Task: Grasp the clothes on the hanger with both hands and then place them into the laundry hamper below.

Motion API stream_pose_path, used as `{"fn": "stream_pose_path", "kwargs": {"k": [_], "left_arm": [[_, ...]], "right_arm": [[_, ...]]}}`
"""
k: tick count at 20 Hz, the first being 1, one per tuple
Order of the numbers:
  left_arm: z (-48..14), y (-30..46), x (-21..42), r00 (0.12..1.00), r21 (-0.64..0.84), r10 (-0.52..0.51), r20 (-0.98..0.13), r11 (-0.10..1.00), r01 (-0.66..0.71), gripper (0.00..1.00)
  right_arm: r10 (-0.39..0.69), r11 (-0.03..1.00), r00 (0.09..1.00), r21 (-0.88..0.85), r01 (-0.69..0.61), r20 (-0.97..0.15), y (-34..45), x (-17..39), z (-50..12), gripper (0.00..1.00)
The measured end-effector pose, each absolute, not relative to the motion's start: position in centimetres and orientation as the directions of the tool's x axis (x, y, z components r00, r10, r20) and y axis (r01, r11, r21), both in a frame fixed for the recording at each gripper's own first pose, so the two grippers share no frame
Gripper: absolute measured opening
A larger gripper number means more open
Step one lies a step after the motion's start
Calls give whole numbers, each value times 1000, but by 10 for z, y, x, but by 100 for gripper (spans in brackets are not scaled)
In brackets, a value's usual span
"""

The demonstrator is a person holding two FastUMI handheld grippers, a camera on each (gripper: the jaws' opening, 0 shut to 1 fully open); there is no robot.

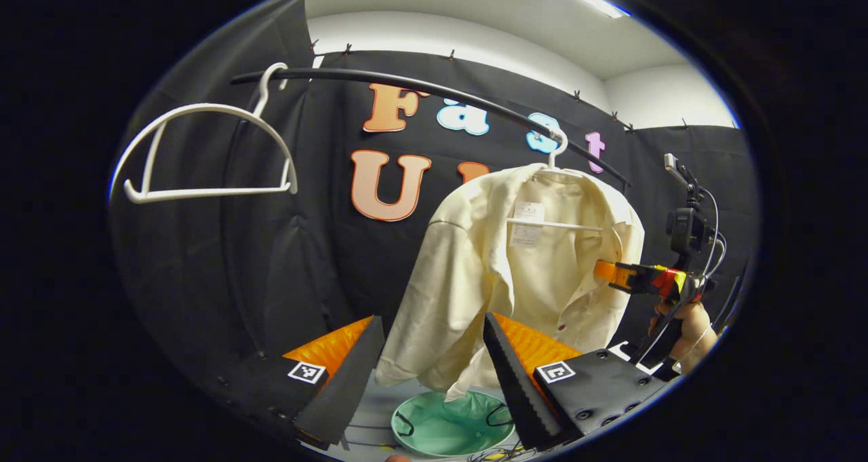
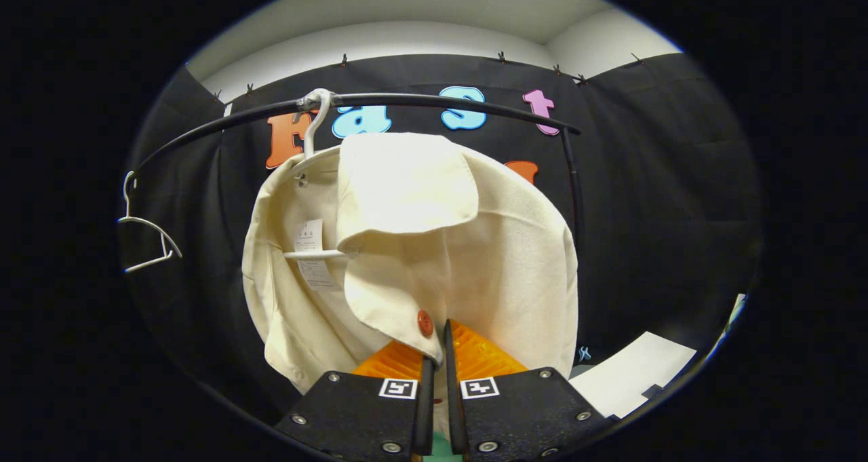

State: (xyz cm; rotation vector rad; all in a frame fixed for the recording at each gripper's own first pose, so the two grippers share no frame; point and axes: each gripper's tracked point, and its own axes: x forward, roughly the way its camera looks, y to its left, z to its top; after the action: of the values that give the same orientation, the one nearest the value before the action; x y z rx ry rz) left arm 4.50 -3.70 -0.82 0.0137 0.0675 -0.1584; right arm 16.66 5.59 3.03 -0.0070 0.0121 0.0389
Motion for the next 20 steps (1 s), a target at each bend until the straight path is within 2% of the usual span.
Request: {"fn": "stream_pose_path", "kwargs": {"k": [4,7,11,12,13,16,20], "left_arm": [[-2,-79,65,968,-22,-238,-75,971,237,97],[4,-104,86,960,0,-273,-64,962,273,97],[6,-128,117,958,-8,-279,-67,960,279,97],[9,-132,125,959,-6,-278,-58,960,278,100],[11,-138,134,959,-4,-279,-48,960,279,97],[12,-142,157,968,-8,-248,-41,969,248,100],[16,-153,181,965,-26,-260,-32,965,259,97]], "right_arm": [[67,997,998,-26,-67,-18,55,155,33,2],[81,996,997,-22,-81,-22,54,148,35,1],[86,996,996,-16,-87,-26,49,139,38,1],[86,996,996,-17,-87,-28,47,139,39,1],[86,996,996,-17,-86,-29,46,138,39,1],[86,996,996,-13,-87,-34,42,136,41,1],[80,997,996,-9,-80,-28,34,129,50,1]]}}
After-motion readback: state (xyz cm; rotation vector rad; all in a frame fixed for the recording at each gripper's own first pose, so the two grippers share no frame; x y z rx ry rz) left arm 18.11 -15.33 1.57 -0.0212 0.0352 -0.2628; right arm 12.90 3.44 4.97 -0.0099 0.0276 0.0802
